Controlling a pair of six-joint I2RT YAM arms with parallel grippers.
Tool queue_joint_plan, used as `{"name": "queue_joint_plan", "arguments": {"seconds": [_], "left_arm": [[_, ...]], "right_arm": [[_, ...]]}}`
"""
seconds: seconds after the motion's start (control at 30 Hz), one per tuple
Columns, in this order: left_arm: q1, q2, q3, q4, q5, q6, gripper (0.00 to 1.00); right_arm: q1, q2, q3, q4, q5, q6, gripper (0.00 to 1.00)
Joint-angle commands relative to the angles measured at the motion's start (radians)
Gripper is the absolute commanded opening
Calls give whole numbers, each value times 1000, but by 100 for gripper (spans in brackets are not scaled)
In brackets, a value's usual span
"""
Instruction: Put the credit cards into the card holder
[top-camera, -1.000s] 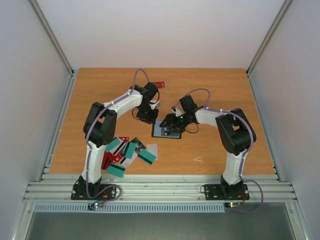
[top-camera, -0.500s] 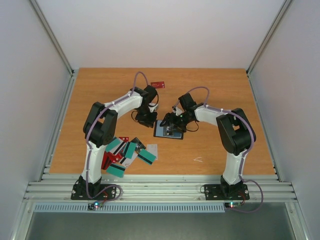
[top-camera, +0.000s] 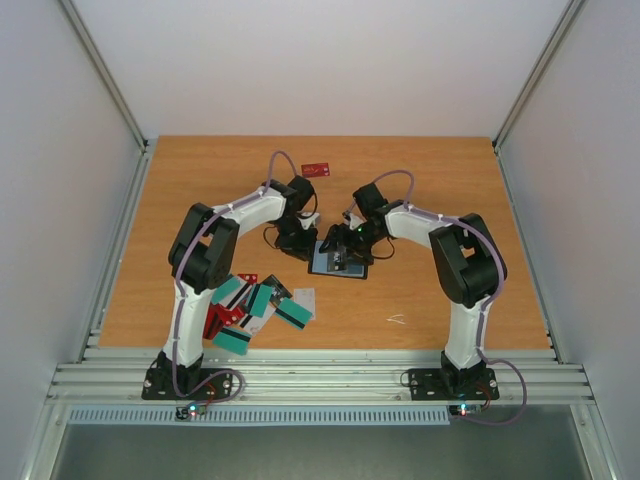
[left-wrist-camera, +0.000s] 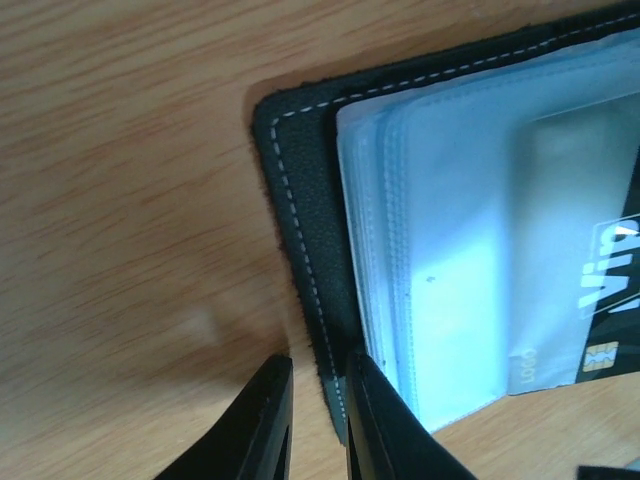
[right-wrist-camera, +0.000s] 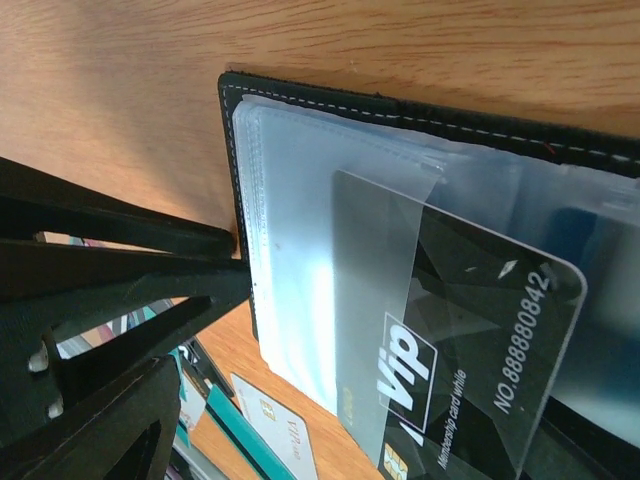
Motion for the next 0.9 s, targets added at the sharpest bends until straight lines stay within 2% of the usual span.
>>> {"name": "queue_joint_plan", "arguments": {"seconds": [0.0, 0.3, 0.73, 0.77, 0.8, 0.87], "left_arm": [[-3, 33, -16, 47, 58, -17, 18], [-3, 35, -29, 63, 97, -14, 18], [-1, 15, -12, 25, -49, 14, 18], [-1, 12, -11, 23, -57, 19, 18], [-1, 10, -11, 23, -59, 21, 18], [0, 10, -10, 20, -49, 24, 18]], "right_arm": [[22, 54, 33, -54, 57, 1, 78], [61, 97, 79, -94, 84, -6, 78], [59, 58, 208, -344, 234, -84, 82], [60, 61, 223, -361, 239, -86, 83], [60, 64, 240, -376, 242, -92, 96], [60, 71, 270, -411, 253, -98, 99]]}}
